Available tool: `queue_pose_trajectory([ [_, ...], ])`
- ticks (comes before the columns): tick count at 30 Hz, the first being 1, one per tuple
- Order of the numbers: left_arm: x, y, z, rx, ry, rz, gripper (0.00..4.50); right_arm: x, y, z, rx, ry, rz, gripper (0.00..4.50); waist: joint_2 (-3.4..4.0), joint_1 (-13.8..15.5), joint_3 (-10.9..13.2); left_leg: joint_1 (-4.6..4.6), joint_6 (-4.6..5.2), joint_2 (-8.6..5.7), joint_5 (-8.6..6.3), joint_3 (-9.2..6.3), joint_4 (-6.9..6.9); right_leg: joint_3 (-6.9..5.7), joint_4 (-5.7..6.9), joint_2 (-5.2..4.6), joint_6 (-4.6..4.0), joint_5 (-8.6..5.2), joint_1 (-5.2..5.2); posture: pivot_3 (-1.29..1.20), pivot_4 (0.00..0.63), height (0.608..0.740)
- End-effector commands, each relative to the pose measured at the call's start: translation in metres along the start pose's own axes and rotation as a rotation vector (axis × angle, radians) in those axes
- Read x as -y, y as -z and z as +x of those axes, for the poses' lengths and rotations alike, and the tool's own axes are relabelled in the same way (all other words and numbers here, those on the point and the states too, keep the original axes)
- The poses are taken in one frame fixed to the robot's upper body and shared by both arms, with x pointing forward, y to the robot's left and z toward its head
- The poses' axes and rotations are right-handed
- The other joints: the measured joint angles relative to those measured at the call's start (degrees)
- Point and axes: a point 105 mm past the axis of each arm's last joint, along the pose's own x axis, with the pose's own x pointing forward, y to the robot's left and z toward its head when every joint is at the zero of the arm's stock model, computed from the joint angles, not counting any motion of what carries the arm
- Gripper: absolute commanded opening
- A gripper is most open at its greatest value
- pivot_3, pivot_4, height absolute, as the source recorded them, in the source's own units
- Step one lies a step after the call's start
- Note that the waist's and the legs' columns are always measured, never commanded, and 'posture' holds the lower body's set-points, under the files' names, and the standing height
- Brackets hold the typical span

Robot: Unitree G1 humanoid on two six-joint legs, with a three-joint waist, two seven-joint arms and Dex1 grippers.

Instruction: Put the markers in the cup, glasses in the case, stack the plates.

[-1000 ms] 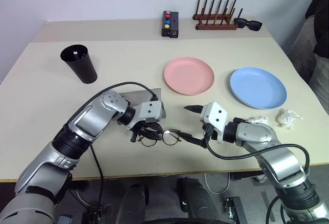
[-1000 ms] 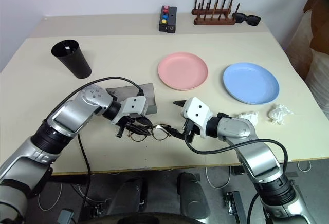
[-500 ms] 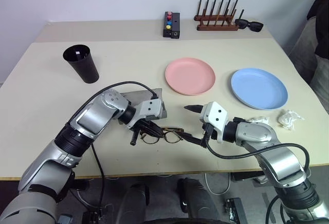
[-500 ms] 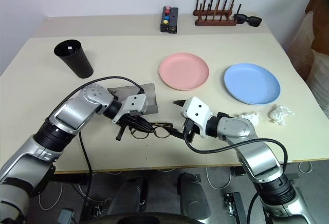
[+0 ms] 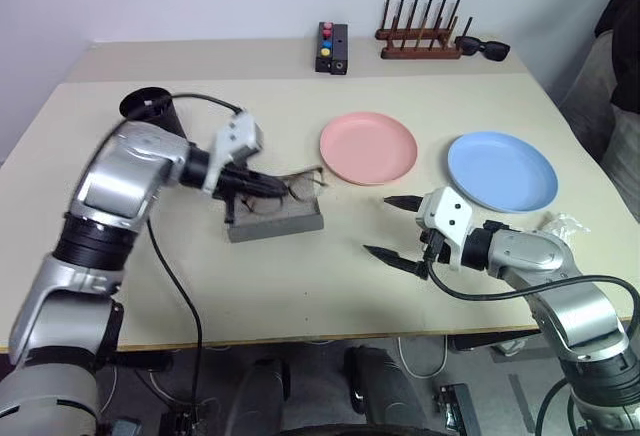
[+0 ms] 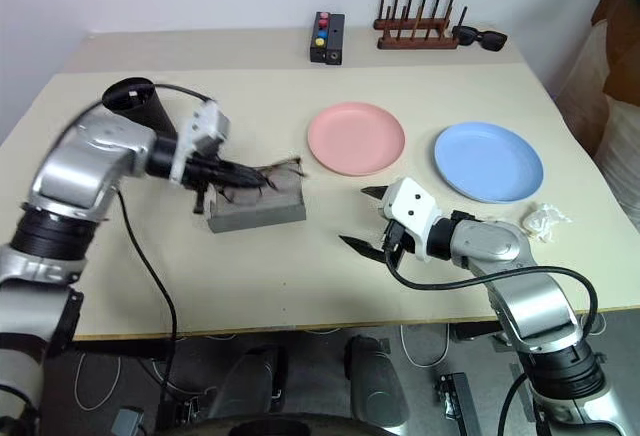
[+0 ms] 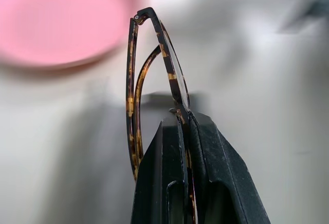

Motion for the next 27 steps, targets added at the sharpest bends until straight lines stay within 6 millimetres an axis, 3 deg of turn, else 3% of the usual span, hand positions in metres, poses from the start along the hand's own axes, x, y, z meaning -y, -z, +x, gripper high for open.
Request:
queue_pose_trajectory([
  [1,-0.005,0.012,0.004,-0.033,-0.020,0.016,0.03,-0.010,-0.011,0.008,0.025,-0.042,-0.059,4.50,-0.01,0.1,0.0,-0.01,0.00,0.00,0.00,0.00,0.01,0.00,0.00,-0.01,0.00,0.00,0.00,0.00,0.150,0.735],
  [4,-0.006,0.019,0.013,-0.020,-0.016,-0.004,0.03,-0.010,-0.011,0.015,0.030,-0.029,-0.059,4.50,-0.01,0.2,0.0,-0.06,0.00,0.00,0.00,-0.02,0.08,-0.01,0.00,-0.01,0.00,0.00,-0.01,0.00,0.150,0.735],
  [12,0.019,0.032,0.028,-0.077,0.149,0.037,0.03,-0.017,-0.010,0.018,0.039,-0.038,-0.045,4.50,-0.01,0.4,0.0,-0.12,0.06,-0.01,-0.04,-0.02,0.22,-0.02,0.01,-0.02,0.00,0.01,0.00,0.00,0.150,0.735],
  [21,0.027,0.041,0.032,-0.107,0.229,0.008,0.03,-0.015,-0.007,0.017,0.036,-0.015,-0.043,4.50,-0.01,0.3,0.0,-0.12,0.09,0.00,-0.05,-0.01,0.25,-0.02,0.03,-0.01,0.00,0.01,0.00,0.00,0.150,0.735],
  [24,0.021,0.041,0.033,-0.101,0.201,-0.003,0.93,-0.016,-0.007,0.017,0.036,-0.013,-0.042,4.50,-0.01,0.3,0.0,-0.12,0.09,0.00,-0.06,-0.01,0.26,-0.02,0.03,-0.01,0.00,0.01,0.00,0.00,0.150,0.735],
  [27,0.016,0.040,0.032,-0.101,0.167,0.014,2.34,-0.016,-0.007,0.017,0.037,-0.013,-0.042,4.50,-0.01,0.3,0.0,-0.12,0.09,0.00,-0.06,-0.01,0.26,-0.02,0.03,-0.01,0.00,0.01,0.00,0.00,0.150,0.735],
])
